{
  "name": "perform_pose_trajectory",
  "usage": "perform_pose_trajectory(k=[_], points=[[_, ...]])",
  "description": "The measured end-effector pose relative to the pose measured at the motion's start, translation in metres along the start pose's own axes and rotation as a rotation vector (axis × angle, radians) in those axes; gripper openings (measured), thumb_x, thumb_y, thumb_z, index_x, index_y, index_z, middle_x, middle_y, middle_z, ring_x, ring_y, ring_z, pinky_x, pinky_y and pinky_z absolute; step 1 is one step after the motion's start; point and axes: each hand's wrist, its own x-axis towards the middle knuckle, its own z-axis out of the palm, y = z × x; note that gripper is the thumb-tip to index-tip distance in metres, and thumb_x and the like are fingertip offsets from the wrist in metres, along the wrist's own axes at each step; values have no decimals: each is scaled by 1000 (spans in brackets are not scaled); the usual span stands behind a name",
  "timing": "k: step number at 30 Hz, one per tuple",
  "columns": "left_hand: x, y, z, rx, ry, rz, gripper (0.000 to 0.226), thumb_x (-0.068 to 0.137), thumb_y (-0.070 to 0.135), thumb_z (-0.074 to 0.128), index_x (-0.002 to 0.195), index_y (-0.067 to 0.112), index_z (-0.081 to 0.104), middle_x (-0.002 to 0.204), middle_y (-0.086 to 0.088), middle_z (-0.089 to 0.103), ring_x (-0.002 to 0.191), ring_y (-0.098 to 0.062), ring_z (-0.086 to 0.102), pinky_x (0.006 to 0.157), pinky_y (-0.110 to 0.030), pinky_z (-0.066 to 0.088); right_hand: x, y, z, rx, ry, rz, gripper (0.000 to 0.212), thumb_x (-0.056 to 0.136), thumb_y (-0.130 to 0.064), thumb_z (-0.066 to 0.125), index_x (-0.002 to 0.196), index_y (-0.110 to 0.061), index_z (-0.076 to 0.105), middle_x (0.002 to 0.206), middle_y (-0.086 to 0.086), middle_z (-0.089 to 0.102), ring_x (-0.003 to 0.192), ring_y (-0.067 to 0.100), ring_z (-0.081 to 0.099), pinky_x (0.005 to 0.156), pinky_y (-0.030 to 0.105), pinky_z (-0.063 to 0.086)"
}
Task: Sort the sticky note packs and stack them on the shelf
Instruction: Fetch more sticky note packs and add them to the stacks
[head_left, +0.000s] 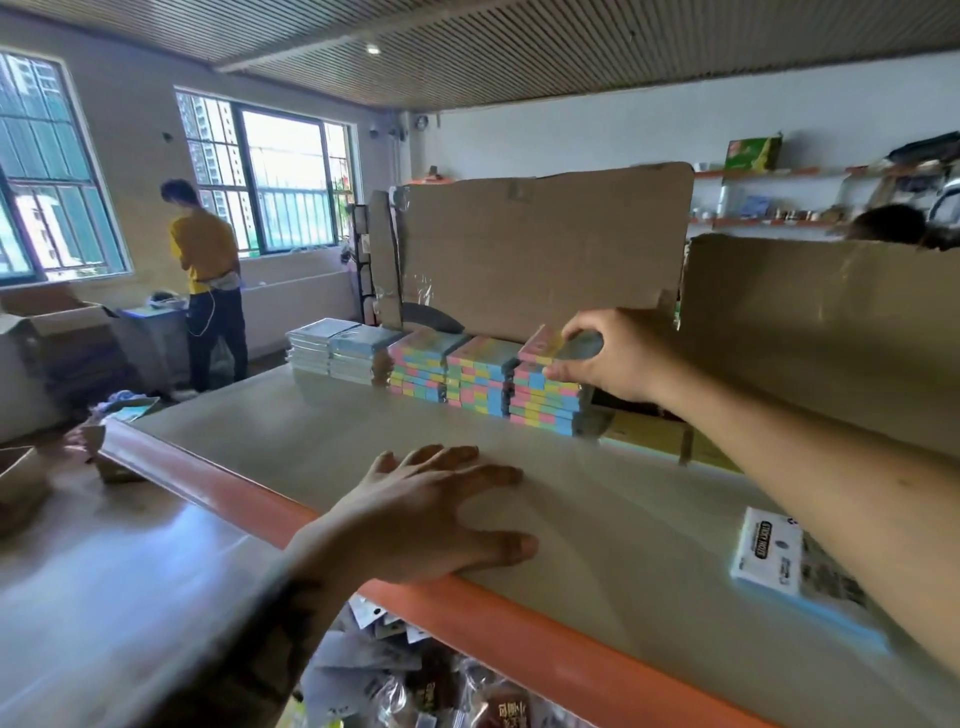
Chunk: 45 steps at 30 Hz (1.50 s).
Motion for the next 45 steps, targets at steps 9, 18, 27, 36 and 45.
perform_pose_trajectory(k=[9, 18, 27, 36, 45], points=[[4, -4, 4, -14, 27, -4, 82, 71, 98, 34, 146, 70, 15, 166, 23, 14, 153, -8, 9, 122, -43, 15, -3, -2, 6, -69, -14, 54, 75, 58, -84, 77, 115, -34, 72, 120, 1, 71, 103, 23, 64, 89, 38, 56], [1, -1, 3, -32, 42, -13, 80, 70, 99, 34, 143, 71, 18, 164, 24, 18, 152, -7, 13, 120, -43, 18, -35, -15, -2, -160, 5, 10, 65, 82, -74, 65, 135, -35, 56, 139, -1, 55, 125, 26, 54, 102, 42, 49], [-3, 1, 2, -47, 48, 14, 87, 60, 101, 25, 142, 70, 25, 162, 26, 22, 150, -7, 18, 120, -42, 18, -173, 2, -72, -294, -375, 26, 75, 62, -101, 47, 118, -53, 56, 120, -31, 52, 110, -2, 55, 99, 34, 50], [-8, 49, 9, -200, 263, 202, 72, 73, 95, 33, 134, 60, 48, 143, 35, 46, 128, 5, 38, 107, -28, 27, -202, 26, -72, -30, -352, 88, 49, 73, -65, 81, 113, -42, 63, 107, -25, 67, 97, -9, 62, 86, 16, 48], [-7, 68, 23, -374, 469, 328, 51, 80, 80, 52, 127, 60, 56, 126, 38, 59, 116, 7, 55, 103, -40, 47, -199, -1, -51, 1105, -322, 281, 43, 66, -43, 76, 91, -10, 63, 85, 19, 58, 73, 29, 60, 60, 37, 47]])
